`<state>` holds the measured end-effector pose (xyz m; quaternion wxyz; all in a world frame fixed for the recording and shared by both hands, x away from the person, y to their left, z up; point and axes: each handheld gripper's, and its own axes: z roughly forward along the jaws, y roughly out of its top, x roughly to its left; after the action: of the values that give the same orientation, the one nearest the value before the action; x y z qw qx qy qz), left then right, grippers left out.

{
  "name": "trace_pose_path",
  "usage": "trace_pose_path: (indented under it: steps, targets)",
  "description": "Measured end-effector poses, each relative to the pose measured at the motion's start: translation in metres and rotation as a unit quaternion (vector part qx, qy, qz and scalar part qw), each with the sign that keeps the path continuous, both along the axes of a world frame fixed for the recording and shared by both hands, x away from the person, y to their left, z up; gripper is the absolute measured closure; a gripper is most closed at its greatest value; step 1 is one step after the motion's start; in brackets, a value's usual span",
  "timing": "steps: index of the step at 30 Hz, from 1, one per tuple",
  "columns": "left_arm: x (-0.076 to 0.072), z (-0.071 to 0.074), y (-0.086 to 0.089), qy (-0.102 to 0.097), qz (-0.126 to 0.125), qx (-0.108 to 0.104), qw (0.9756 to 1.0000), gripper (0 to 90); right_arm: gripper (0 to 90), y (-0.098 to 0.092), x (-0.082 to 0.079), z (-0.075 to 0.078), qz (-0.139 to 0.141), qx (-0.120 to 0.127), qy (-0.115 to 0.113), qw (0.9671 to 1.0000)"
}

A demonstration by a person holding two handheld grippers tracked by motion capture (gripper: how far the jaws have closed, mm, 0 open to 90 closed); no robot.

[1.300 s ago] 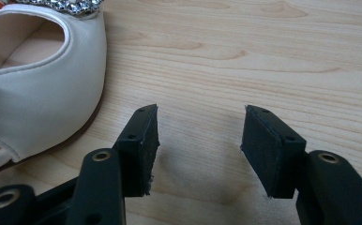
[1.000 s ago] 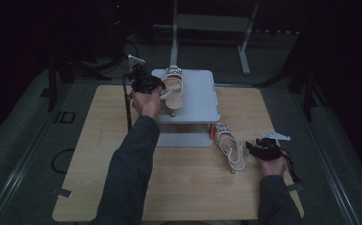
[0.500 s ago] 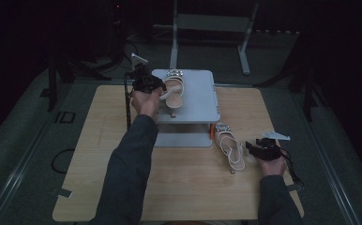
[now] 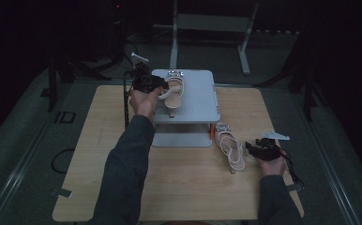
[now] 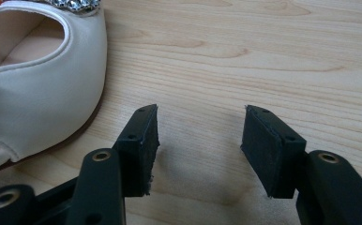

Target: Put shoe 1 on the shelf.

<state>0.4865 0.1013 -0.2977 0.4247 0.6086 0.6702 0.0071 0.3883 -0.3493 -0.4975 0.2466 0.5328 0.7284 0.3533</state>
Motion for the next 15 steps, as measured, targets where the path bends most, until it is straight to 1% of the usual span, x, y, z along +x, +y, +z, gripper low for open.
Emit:
trace_pose_path:
  steps: [1, 2, 3, 5, 6, 7, 8, 11, 12, 14, 15]
  targets:
    - [-0.001, 0.001, 0.0, -0.011, -0.002, -0.001, 0.9999, 54.4, 45.7, 0.0, 0.0, 0.0, 0.0, 0.001, 0.0, 1.0]
    - [-0.001, 0.001, 0.0, -0.011, -0.002, -0.001, 0.9999, 52.6, 45.7, 0.0, 0.0, 0.0, 0.0, 0.001, 0.0, 1.0]
    - [-0.004, 0.004, 0.001, -0.027, -0.003, -0.006, 0.9996, 52.6, 45.7, 0.0, 0.0, 0.0, 0.0, 0.001, -0.001, 1.0]
    - [-0.007, 0.008, 0.001, -0.049, -0.006, -0.009, 0.9988, 48.5, 45.7, 0.0, 0.0, 0.0, 0.0, 0.001, 0.001, 1.0]
    - [-0.008, 0.01, 0.002, -0.057, -0.009, -0.013, 0.9982, 48.5, 45.7, 0.0, 0.0, 0.0, 0.0, 0.001, 0.001, 1.0]
    - [-0.009, 0.011, 0.002, -0.065, -0.013, -0.021, 0.9976, 48.0, 45.7, 0.0, 0.0, 0.0, 0.0, 0.001, 0.001, 1.0]
    - [-0.01, 0.013, 0.003, -0.075, -0.01, -0.027, 0.9967, 47.6, 45.7, 0.0, 0.0, 0.0, 0.0, 0.001, 0.001, 1.0]
    - [-0.013, 0.017, 0.006, -0.104, -0.01, -0.048, 0.9934, 45.5, 45.7, 0.0, 0.0, 0.0, 0.0, 0.0, 0.001, 1.0]
    - [-0.014, 0.018, 0.007, -0.111, -0.008, -0.05, 0.9926, 45.5, 45.7, 0.0, 0.0, 0.0, 0.0, 0.0, 0.001, 1.0]
    - [-0.015, 0.019, 0.01, -0.116, -0.011, -0.053, 0.9918, 45.6, 45.7, 0.0, 0.0, 0.0, 0.0, 0.0, 0.002, 1.0]
    - [-0.015, 0.02, 0.012, -0.12, -0.014, -0.047, 0.9916, 45.6, 45.7, 0.0, 0.0, 0.0, 0.0, -0.001, 0.002, 1.0]
